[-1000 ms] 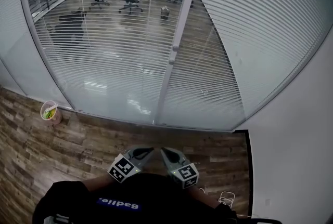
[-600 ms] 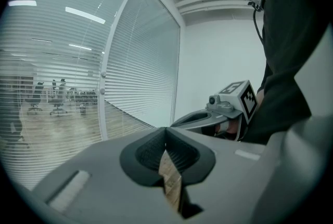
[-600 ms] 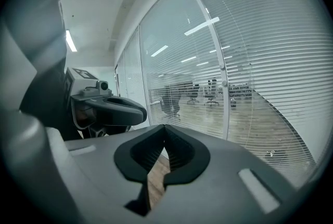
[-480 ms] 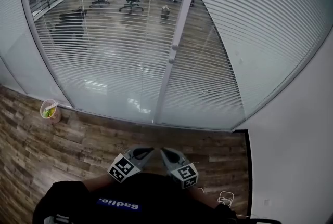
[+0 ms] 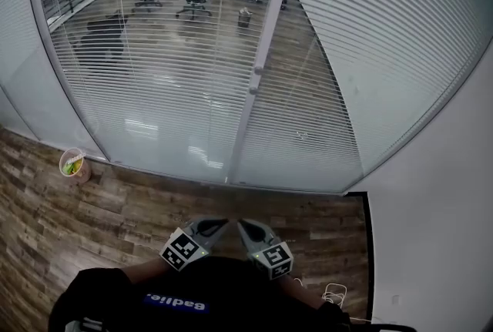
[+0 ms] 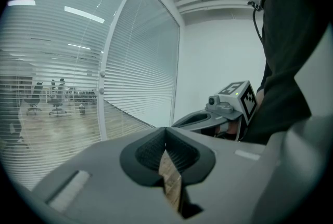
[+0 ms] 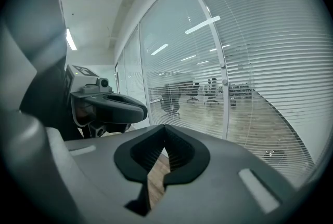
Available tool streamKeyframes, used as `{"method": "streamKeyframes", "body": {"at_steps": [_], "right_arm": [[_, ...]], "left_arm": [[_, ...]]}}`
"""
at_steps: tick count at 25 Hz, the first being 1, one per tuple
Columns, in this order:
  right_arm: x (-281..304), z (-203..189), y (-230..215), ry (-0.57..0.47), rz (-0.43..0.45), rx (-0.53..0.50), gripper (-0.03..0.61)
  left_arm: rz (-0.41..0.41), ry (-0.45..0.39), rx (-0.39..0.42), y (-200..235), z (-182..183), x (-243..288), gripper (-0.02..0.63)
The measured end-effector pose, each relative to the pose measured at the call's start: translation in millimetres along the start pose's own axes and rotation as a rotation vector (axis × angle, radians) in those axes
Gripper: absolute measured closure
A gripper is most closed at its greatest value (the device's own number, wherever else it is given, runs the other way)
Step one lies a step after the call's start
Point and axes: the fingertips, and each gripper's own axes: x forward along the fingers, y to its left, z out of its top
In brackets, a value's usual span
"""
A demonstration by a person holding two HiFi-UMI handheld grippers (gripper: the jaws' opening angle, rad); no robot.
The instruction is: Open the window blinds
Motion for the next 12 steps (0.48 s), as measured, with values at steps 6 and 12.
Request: {"method": "streamKeyframes", "body": {"at_steps": [6, 12], "right_arm": [[-0.3, 3.9, 2.2, 0.011, 0.000, 0.008, 0.577], [-0.2, 2.7, 1.2, 0.012, 0.000, 0.007, 0.577]], "left_arm": [[-0.002, 0.000, 0.002, 0.3, 0.5, 0.3, 0.614], [-0.002, -0.001, 0.003, 0.2, 0.5, 0.9, 0.614]]}}
